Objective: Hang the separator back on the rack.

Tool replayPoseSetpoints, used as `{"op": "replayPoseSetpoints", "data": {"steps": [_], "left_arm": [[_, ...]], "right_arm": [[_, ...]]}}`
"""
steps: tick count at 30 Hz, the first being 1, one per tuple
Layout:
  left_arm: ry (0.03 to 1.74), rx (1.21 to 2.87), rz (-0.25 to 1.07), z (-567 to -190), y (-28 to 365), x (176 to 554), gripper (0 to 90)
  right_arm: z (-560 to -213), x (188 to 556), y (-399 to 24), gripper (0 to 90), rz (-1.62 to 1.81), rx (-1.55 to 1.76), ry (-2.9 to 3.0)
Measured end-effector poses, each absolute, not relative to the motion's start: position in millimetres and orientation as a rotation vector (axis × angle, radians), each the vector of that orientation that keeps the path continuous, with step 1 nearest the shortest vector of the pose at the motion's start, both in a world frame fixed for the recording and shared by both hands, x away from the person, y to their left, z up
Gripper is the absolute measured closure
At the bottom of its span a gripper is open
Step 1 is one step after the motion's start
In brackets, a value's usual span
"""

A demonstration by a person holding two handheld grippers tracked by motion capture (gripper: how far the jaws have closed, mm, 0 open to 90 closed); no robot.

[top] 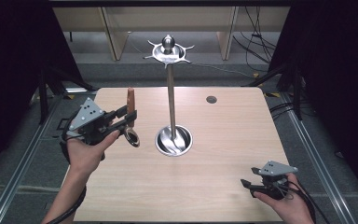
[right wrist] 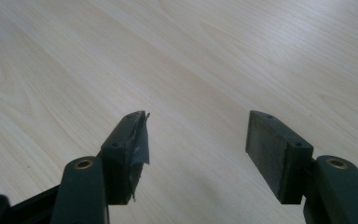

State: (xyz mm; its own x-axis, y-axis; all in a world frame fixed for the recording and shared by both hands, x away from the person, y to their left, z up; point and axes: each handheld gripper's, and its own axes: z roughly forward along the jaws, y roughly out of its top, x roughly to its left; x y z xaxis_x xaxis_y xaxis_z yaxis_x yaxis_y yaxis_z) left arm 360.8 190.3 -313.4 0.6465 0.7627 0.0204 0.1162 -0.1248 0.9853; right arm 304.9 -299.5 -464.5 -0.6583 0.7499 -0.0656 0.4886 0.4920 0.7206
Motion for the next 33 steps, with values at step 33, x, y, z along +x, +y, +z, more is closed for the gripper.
{"op": "replayPoseSetpoints", "data": {"steps": [33], "left_arm": [[0.699,1.647,0.63,-298.3,188.8,375.1,66.9]], "right_arm": [[-464.8,304.1,-299.4,39.1,0.981,1.053,2.354]]}}
